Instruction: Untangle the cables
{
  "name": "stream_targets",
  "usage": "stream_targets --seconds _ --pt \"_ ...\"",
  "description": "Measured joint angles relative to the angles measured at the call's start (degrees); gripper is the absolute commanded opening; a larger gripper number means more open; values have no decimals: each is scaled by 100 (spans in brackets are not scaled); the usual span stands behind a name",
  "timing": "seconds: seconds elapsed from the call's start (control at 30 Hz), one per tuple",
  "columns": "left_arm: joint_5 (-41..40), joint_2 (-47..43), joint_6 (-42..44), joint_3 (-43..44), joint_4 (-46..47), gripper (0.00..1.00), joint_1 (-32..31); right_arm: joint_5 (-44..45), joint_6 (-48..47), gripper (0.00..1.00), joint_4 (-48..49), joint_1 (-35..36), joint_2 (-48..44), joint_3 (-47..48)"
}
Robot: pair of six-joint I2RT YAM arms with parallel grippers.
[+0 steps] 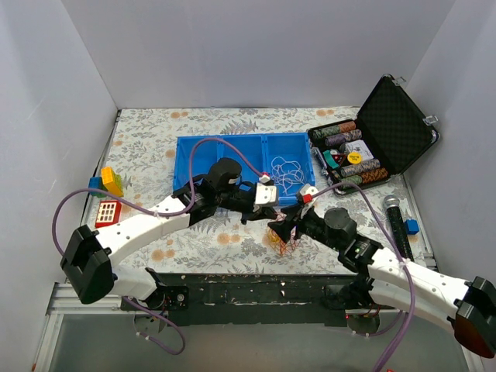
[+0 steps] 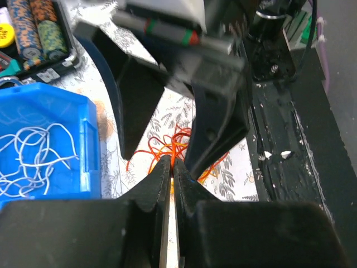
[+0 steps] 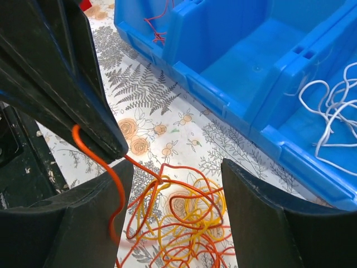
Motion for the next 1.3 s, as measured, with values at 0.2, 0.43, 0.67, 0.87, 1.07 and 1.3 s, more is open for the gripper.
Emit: stream_targets --seconds 0.2,0.43,0.67,0.87,1.07,1.3 --pt "-96 -9 -280 673 -105 0 -4 -273 50 64 754 0 739 -9" --pt "-299 -188 -535 1670 -125 0 -4 -544 299 58 1300 0 1088 -376" --pt "-807 -332 -503 2647 44 0 -4 -660 509 56 1453 0 1110 -872" --pt "-1482 -350 72 3480 330 0 -4 -728 629 56 1491 0 1189 -1008" --pt "-2382 -568 713 3410 1757 0 -4 -726 651 55 1495 0 1357 -1047" --pt "-2874 -479 1364 3998 2673 0 -4 -748 634 54 1488 0 1620 -1034"
